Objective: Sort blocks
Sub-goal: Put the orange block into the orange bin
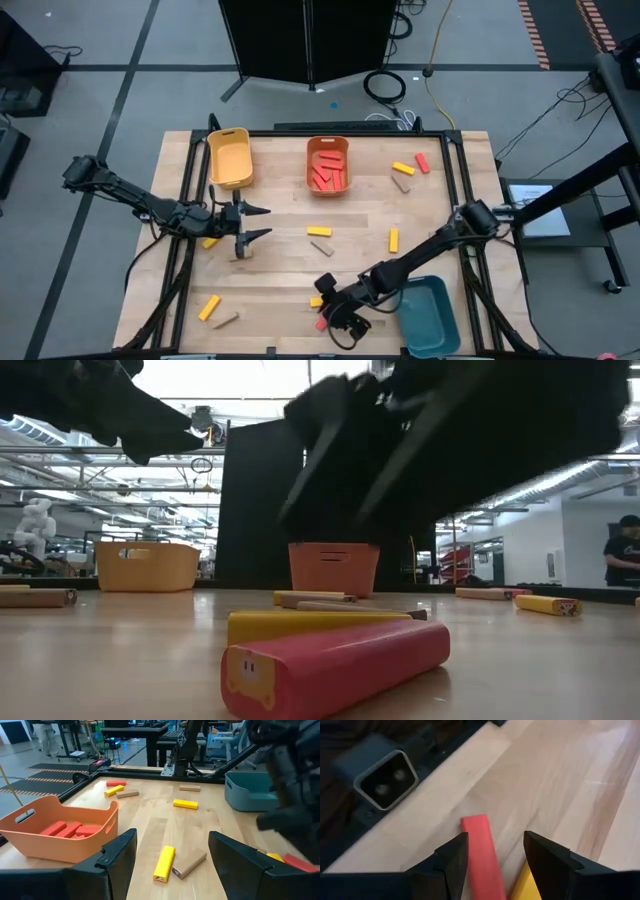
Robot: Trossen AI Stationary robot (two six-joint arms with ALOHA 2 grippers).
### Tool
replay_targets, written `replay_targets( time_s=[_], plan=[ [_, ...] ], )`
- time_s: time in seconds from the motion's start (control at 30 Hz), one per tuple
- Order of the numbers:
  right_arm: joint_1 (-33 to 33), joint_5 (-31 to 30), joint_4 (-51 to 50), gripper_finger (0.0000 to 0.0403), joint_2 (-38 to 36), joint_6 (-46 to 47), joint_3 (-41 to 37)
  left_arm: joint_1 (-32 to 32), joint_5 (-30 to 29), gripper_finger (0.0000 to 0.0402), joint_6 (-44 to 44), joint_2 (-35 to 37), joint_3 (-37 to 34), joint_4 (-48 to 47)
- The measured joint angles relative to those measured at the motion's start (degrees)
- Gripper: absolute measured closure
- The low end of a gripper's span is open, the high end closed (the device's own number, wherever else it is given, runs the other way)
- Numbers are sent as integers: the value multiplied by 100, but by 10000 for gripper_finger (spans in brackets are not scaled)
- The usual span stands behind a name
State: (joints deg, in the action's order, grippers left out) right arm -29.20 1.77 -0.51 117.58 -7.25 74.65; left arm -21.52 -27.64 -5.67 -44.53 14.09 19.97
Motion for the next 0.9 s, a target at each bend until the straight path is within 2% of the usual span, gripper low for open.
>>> replay_targets(
  time_s=[0.17, 0.53, 0.9],
  plan=[
    [36, 281, 61, 220, 298, -93, 0, 1, -1, 157, 2, 0, -1, -9],
    [38, 309, 61, 225, 498, -141, 7, 1, -2, 157, 2, 0, 0, -8],
    [37, 286, 31, 326, 452, -166, 7, 0, -2, 157, 3, 0, 0, -7]
  ],
)
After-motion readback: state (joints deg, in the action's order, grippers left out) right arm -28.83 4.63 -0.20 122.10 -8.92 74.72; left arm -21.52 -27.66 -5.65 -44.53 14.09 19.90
